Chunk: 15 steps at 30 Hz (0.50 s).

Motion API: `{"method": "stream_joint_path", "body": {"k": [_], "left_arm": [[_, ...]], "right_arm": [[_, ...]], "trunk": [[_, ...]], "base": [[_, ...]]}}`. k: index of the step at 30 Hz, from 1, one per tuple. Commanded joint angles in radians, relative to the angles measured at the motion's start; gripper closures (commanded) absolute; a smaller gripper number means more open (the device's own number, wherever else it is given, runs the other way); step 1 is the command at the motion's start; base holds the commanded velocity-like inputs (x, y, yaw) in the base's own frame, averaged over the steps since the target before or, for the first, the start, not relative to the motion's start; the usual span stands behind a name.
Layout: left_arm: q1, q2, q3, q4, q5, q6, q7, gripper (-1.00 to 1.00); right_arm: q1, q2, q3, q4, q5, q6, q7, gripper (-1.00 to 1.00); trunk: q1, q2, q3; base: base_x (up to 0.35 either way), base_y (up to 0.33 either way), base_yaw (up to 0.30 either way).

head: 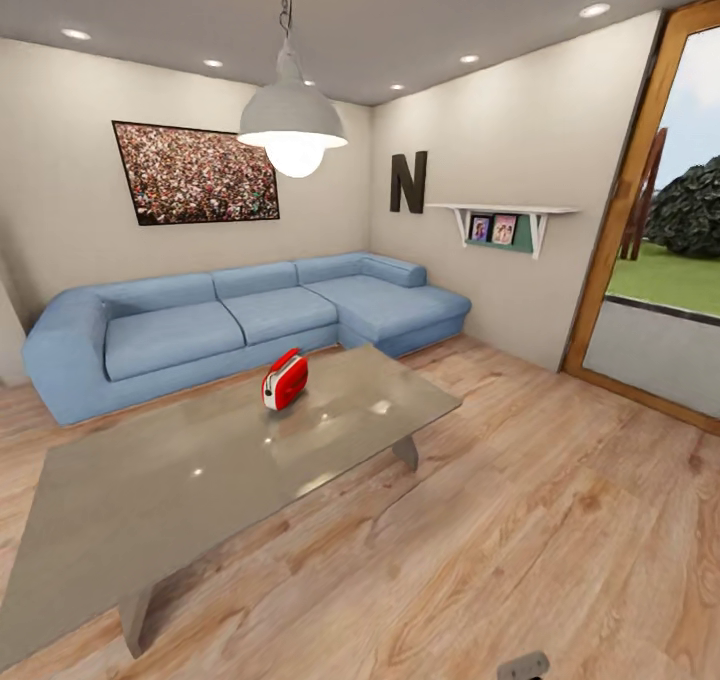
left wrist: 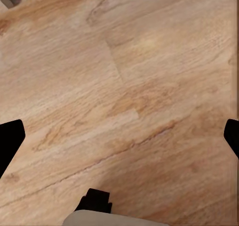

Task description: Turn on the radio receiver that's on the table in the living room.

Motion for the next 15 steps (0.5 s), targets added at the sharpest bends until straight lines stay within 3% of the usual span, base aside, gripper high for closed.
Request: {"method": "stream_joint_path", "body": {"k": [1, 8, 15], "left_arm": [[0.000, 0.000, 0.000, 0.000, 0.000, 0.000, 0.000, -1.00], [0.000, 0.000, 0.000, 0.000, 0.000, 0.000, 0.000, -1.00], [0.000, 0.001, 0.001, 0.000, 0.001, 0.000, 0.000, -1.00]], "right_arm": [[0.000, 0.000, 0.000, 0.000, 0.000, 0.000, 0.000, -1.00], [0.000, 0.000, 0.000, 0.000, 0.000, 0.000, 0.000, -1.00], [0.000, 0.000, 0.000, 0.000, 0.000, 0.000, 0.000, -1.00]], "trunk": [[0.000, 0.000, 0.000], [0.000, 0.000, 0.000], [0.000, 0.000, 0.000]], "base": [[0.314, -0.102, 0.008], [0.319, -0.063, 0.002], [0.295, 0.169, 0.000]]}}
